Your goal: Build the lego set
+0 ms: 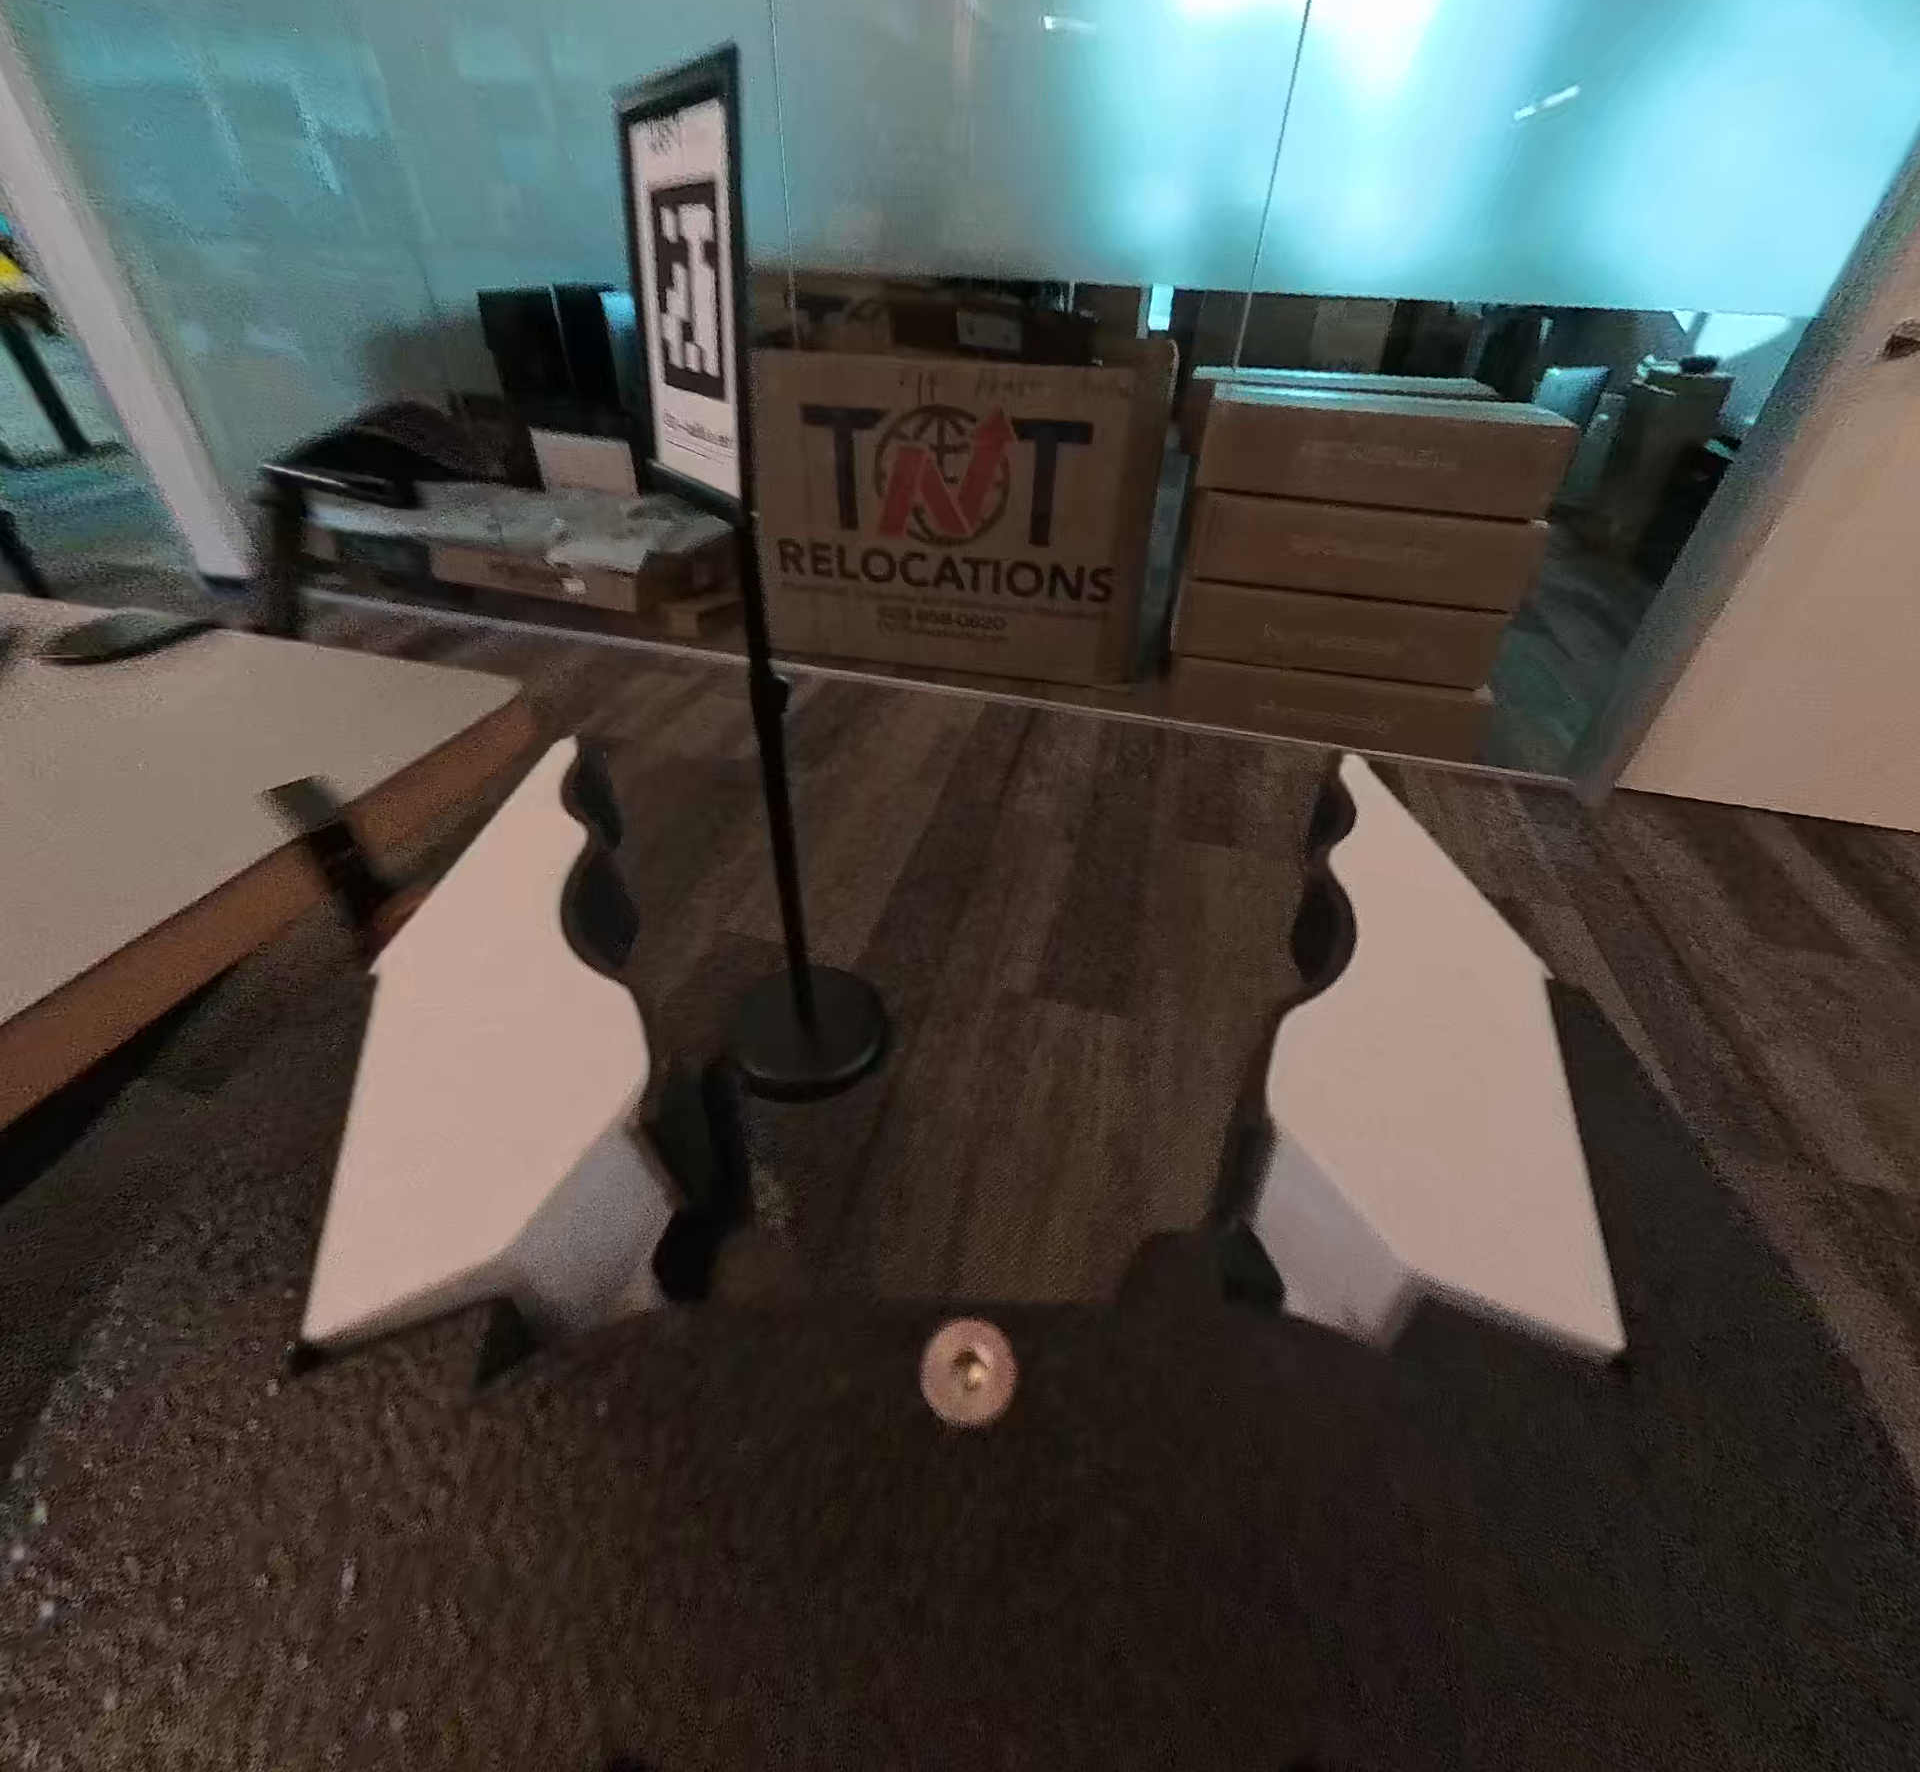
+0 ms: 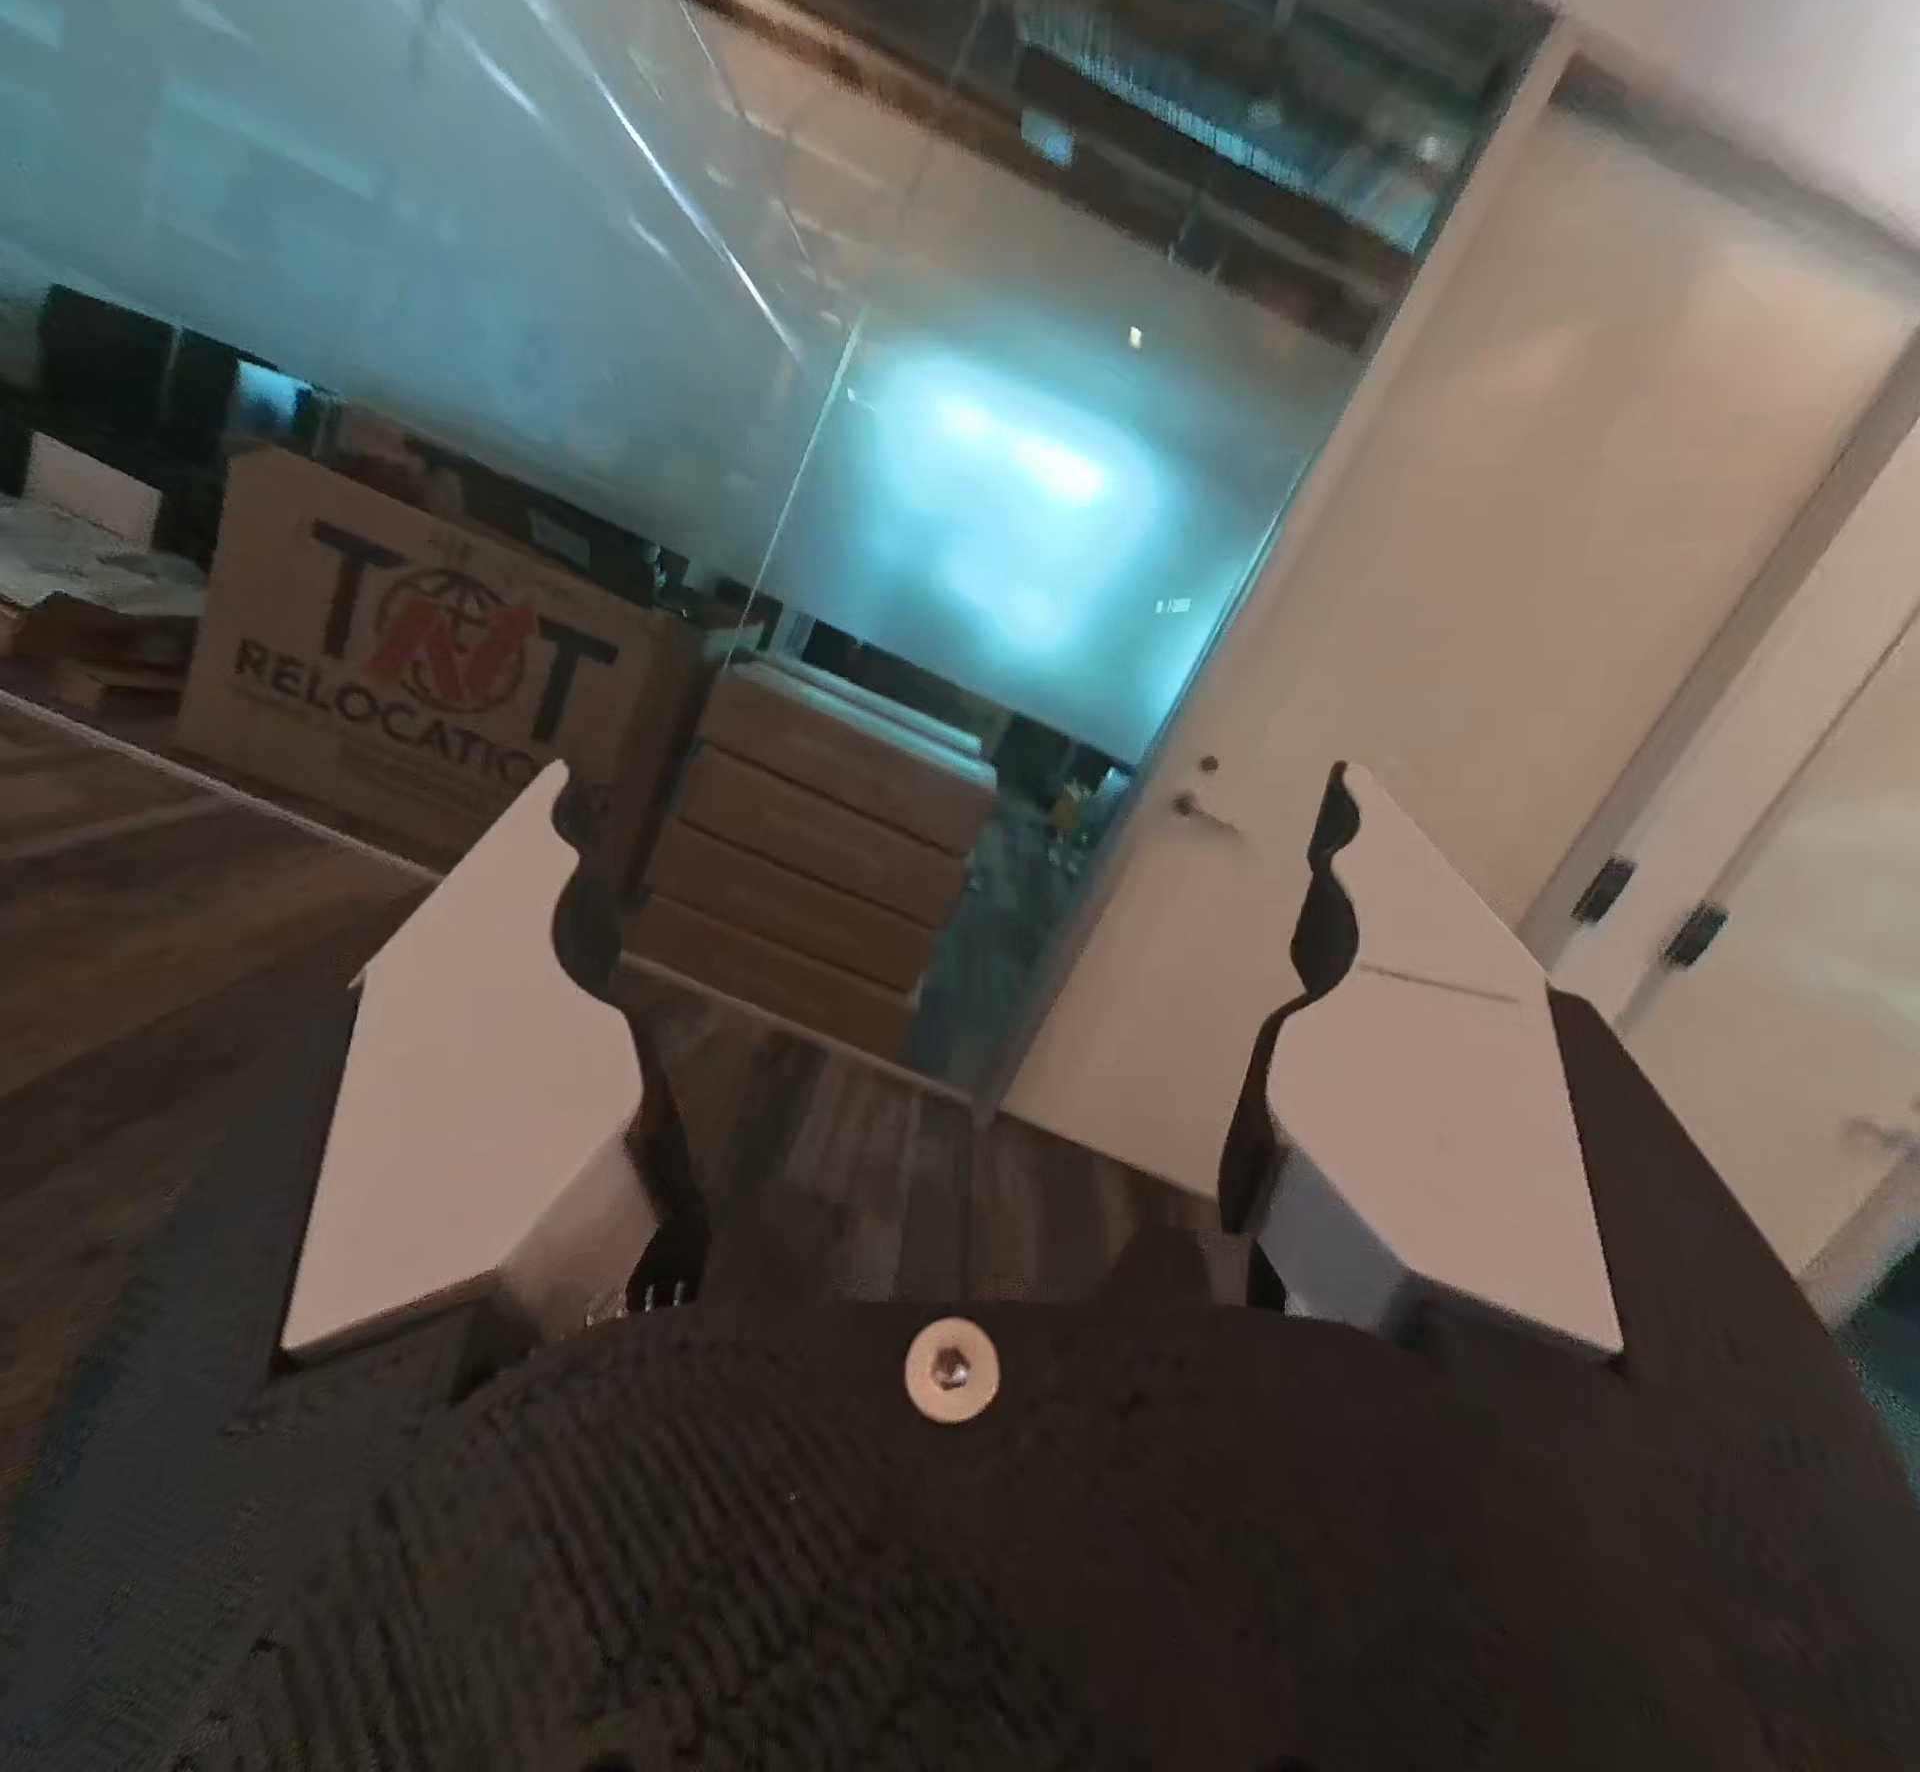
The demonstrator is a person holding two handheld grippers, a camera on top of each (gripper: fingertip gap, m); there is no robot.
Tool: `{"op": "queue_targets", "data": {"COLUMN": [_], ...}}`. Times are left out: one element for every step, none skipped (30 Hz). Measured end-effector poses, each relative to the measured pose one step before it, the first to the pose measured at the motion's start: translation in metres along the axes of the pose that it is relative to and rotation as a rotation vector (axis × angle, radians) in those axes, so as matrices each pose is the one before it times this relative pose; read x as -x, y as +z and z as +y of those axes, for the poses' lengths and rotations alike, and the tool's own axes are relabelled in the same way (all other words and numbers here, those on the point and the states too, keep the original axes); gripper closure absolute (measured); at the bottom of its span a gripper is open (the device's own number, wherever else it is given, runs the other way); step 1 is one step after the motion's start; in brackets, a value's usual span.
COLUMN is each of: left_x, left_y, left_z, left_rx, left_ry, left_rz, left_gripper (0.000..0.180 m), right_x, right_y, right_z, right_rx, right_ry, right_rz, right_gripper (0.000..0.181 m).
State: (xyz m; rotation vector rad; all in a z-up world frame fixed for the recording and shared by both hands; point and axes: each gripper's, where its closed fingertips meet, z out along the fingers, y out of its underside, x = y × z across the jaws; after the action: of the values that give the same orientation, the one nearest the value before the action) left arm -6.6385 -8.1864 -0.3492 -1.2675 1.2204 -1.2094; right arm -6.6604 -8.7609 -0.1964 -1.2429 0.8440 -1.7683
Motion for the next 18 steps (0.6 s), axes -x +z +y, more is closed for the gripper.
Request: {"op": "queue_targets", "data": {"left_x": [-0.00571, -0.00752, -0.007, -0.00754, -0.00655, -0.00539, -0.00441, -0.00187, -0.00074, 0.0013, 0.003, 0.00488, 0.00225, -0.00115, -0.00214, 0.00457, 0.01048, 0.01296], "left_y": [0.03762, 0.03787, 0.03835, 0.03818, 0.03854, 0.03813, 0.03675, 0.03626, 0.03623, 0.03604, 0.03486, 0.03364, 0.0329, 0.03249, 0.03015, 0.02894, 0.02753, 0.02726], "left_z": [-0.00405, -0.00953, -0.01086, -0.01002, -0.00786, -0.00767, -0.00754, -0.00472, -0.00288, 0.00012, 0.00263, 0.0038, 0.00558, 0.00819, 0.00614, 0.0046, 0.00399, 0.00331], "left_rx": [0.0206, -0.0011, -0.0188, -0.0147, -0.0018, -0.0052, -0.0197, -0.0266, -0.0211, -0.0134, -0.0096, -0.0096, -0.0097, -0.0055, -0.01, -0.0171, -0.0086, 0.0142], "left_ry": [-0.0125, 0.0056, 0.0245, 0.0359, 0.0363, 0.0307, 0.0289, 0.0235, 0.0137, 0.0013, -0.0132, -0.0266, -0.0313, -0.0287, -0.0222, -0.0147, -0.0163, -0.0287], "left_rz": [0.0201, 0.0271, 0.0281, 0.0307, 0.0351, 0.0346, 0.0351, 0.0309, 0.027, 0.0196, 0.0116, 0.0042, 0.0186, 0.0569, 0.0705, 0.0464, 0.0152, 0.0089], "left_gripper": [0.051, 0.051, 0.053, 0.055, 0.056, 0.058, 0.063, 0.064, 0.065, 0.066, 0.067, 0.069, 0.07, 0.071, 0.071, 0.071, 0.071, 0.071], "right_x": [0.00471, 0.00396, 0.00275, 0.0022, 0.00293, 0.00407, 0.00474, 0.00547, 0.00535, 0.00598, 0.00725, 0.00773, 0.00595, 0.00433, 0.00288, 0.0004, -0.00084, 0.00096], "right_y": [0.03023, 0.02829, 0.02634, 0.02471, 0.0231, 0.02174, 0.02087, 0.01973, 0.02027, 0.02176, 0.02341, 0.02486, 0.02938, 0.03326, 0.03636, 0.03959, 0.04199, 0.04304], "right_z": [0.01001, 0.00356, 0.00263, 0.00555, 0.0089, 0.00972, 0.00986, 0.01045, 0.01177, 0.01183, 0.0114, 0.0123, 0.00876, 0.00517, 0.00509, 0.00791, 0.00702, 0.00178], "right_rx": [0.0282, 0.0016, -0.0058, 0.0085, 0.022, 0.0242, 0.0208, 0.0218, 0.0254, 0.0261, 0.0248, 0.0222, 0.0148, 0.0036, 0.0114, 0.0341, 0.0413, 0.036], "right_ry": [0.0335, 0.023, -0.0116, -0.0404, -0.0446, -0.0331, -0.0259, -0.0289, -0.0364, -0.0405, -0.0366, -0.0213, 0.0063, 0.0299, 0.0196, -0.0245, -0.0493, -0.0288], "right_rz": [-0.0002, -0.0033, 0.0011, 0.0052, 0.0039, -0.0016, -0.0037, -0.0009, 0.0021, 0.0023, -0.0005, -0.0008, 0.0032, 0.0049, 0.0102, 0.0176, 0.0197, 0.0076], "right_gripper": [0.047, 0.047, 0.048, 0.049, 0.049, 0.05, 0.05, 0.051, 0.052, 0.054, 0.055, 0.056, 0.057, 0.057, 0.057, 0.058, 0.058, 0.058]}}
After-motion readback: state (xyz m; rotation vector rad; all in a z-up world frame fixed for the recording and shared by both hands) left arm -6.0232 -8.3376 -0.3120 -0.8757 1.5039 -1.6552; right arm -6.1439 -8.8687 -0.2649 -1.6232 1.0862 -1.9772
